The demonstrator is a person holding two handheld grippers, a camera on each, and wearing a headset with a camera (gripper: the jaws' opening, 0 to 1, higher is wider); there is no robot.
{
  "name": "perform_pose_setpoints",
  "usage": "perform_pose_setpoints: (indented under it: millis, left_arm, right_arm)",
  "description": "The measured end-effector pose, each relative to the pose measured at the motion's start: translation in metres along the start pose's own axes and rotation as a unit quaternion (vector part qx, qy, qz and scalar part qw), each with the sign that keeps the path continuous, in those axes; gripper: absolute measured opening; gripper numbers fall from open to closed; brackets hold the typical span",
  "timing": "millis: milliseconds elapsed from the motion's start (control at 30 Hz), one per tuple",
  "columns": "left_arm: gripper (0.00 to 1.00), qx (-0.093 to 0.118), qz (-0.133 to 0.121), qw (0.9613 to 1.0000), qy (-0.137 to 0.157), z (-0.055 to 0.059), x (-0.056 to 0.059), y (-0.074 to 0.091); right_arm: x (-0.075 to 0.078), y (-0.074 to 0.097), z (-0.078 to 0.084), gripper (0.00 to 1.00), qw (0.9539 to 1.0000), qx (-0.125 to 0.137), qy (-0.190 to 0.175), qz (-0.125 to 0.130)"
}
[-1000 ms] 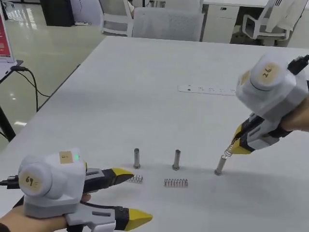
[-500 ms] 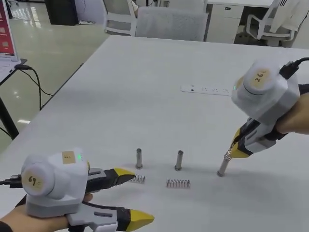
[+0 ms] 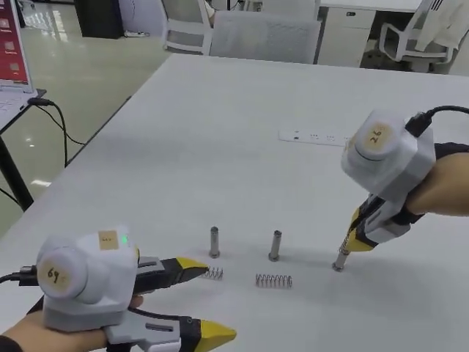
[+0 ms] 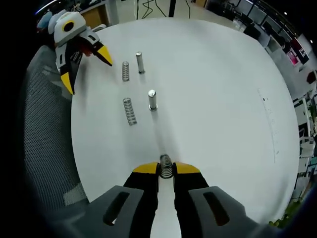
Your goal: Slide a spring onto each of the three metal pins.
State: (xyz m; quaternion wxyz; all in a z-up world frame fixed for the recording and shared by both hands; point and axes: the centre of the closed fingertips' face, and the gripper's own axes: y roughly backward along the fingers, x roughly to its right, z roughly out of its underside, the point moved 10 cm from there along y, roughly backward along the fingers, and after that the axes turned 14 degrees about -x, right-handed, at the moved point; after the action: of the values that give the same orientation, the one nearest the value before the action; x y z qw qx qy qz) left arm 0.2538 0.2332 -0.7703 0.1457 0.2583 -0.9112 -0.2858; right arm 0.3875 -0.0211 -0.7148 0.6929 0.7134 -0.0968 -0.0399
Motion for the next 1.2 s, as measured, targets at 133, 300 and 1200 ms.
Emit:
perform_pose_setpoints:
  millis: [133,300,1200]
  left_arm:
    - [0.53,0.0,0.0,1.0,-0.001,0.0,0.0,0.0]
    - [0.53,-0.001,0.0,1.0,-0.002,0.0,0.0,-0.001]
    - [0.52,-0.004,0.001,1.0,-0.006,-0.001,0.001,-0.002]
  right_arm:
    - [0.001,-0.009,-0.001,0.08,0.9999,0.006,-0.007,-0.01]
    - [0.003,-0.018,-0.003,0.08,0.9999,-0.001,-0.005,-0.012]
    - [0.001,-0.036,0.002,0.18,1.0,-0.005,0.004,-0.006]
